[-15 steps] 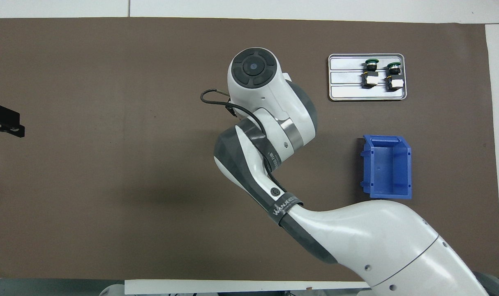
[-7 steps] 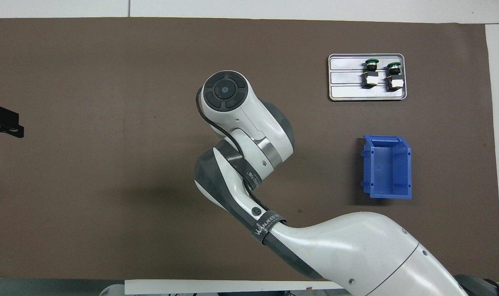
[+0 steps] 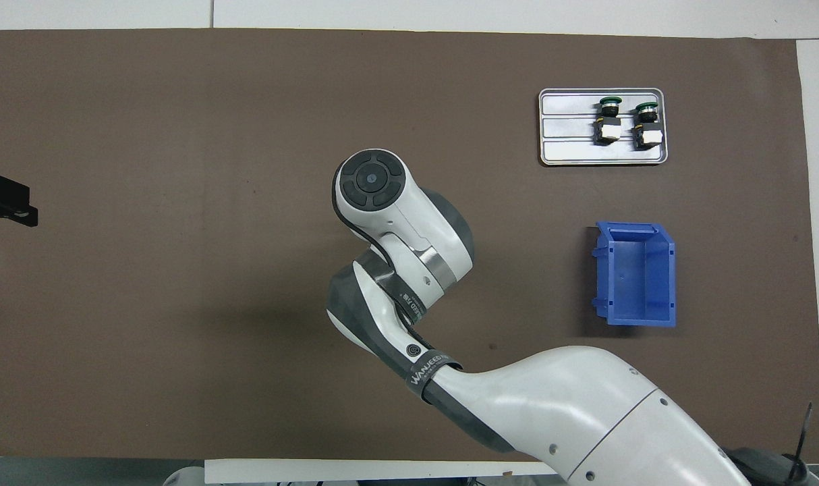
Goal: Place and press button with both arms
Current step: 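Carry the button with the right gripper to the table center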
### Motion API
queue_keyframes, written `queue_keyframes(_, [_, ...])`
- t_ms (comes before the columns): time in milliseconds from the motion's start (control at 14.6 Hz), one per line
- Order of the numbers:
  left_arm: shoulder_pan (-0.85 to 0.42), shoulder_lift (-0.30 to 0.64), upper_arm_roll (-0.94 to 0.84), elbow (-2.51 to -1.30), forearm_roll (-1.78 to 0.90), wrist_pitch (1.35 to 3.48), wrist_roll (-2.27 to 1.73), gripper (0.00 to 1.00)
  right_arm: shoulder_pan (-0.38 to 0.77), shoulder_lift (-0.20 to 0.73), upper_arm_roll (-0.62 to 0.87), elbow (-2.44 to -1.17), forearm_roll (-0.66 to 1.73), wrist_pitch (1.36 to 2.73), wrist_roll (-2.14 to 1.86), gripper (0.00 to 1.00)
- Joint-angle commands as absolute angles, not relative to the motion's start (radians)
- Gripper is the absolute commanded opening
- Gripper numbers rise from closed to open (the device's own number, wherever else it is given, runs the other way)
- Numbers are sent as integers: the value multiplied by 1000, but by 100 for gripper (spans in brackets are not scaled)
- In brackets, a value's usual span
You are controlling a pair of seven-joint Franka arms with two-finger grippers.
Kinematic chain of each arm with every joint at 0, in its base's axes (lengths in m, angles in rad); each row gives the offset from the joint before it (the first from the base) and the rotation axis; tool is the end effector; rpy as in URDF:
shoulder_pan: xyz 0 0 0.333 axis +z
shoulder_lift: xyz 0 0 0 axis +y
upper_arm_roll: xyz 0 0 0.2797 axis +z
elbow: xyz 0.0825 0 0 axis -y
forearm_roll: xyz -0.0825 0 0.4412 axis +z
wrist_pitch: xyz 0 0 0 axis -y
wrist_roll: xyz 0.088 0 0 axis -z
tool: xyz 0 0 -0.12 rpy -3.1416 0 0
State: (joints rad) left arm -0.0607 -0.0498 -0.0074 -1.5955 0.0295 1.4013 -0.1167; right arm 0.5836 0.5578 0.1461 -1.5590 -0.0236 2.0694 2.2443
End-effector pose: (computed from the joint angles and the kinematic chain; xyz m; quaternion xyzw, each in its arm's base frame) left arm 0.5762 -0.0354 0.5786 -0.9970 -0.0257 0.0705 0.0215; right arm 0.5442 0.4724 0.2476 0.7233 -0.6896 -0.0302 0.0183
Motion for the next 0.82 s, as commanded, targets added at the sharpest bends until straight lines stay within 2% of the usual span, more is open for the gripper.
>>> queue_keyframes(0, [-61, -80, -2, -1632, 23, 1424, -114, 100, 615, 578, 149, -1571, -18, 2124, 2284, 6])
queue_keyframes(205, [-61, -80, -2, -1632, 23, 1425, -114, 100, 620, 581, 149, -1574, -18, 2155, 2280, 9])
queue_keyframes(410, [-63, -80, -2, -1632, 23, 1422, -114, 100, 623, 581, 149, -1585, -18, 2181, 2267, 23])
queue_keyframes(684, [-64, -81, -2, -1635, 23, 1416, -118, 100, 623, 577, 149, -1620, -18, 2207, 2261, 25])
queue_keyframes(752, [-64, -83, -2, -1643, 23, 1414, -121, 100, 617, 577, 149, -1609, -18, 2197, 2260, 35])
